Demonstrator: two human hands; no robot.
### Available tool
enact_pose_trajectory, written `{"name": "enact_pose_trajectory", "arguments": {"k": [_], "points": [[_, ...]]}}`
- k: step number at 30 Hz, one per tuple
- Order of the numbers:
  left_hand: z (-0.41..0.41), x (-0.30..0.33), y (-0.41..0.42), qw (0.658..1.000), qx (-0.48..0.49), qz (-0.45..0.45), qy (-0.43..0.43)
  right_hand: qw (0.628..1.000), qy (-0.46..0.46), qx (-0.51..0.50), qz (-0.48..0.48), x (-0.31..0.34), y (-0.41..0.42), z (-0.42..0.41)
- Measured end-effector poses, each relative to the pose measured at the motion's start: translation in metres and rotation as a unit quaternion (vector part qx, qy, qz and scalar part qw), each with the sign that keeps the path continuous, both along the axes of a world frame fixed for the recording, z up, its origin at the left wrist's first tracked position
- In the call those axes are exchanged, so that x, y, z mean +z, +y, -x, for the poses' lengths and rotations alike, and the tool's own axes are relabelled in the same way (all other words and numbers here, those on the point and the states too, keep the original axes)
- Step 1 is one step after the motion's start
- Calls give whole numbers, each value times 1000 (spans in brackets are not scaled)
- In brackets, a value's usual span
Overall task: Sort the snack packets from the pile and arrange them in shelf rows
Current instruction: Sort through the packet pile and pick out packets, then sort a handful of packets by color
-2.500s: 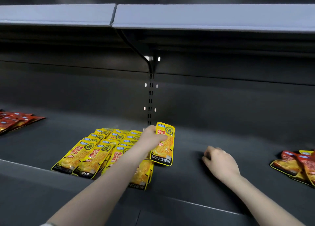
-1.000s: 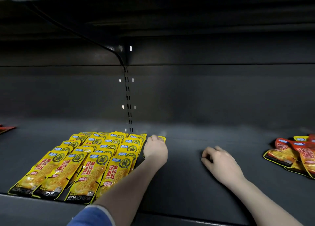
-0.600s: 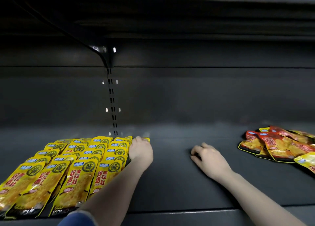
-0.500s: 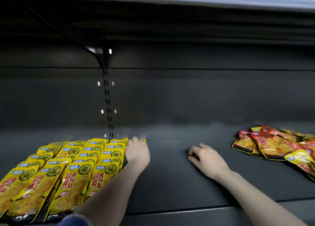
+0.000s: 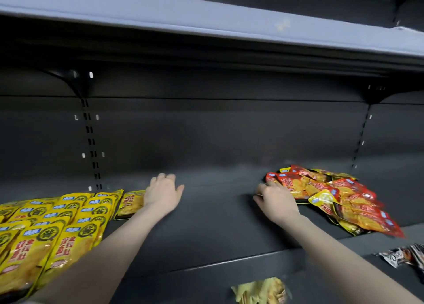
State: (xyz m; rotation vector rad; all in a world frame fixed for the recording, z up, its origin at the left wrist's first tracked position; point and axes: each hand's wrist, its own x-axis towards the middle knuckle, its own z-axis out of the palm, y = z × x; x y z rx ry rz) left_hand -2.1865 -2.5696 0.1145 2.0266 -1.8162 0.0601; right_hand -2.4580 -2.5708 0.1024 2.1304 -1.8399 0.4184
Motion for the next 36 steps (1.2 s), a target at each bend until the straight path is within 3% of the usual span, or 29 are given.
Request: {"name": "enact_pose_trajectory", "arguments": {"k": [7,16,27,36], "points": [[102,10,-12,998,6,-12,57,999,-13,-20,46,24,-29,109],[229,6,-46,993,-20,-47,105,998,-62,-11,17,27,-60,219],[264,-2,-85,966,-24,-145,214,992,-117,43,-24,18,-79,210],[257,-9,-110,915,-24,-186,357,992,-97,3,-81,16,-92,189]]}}
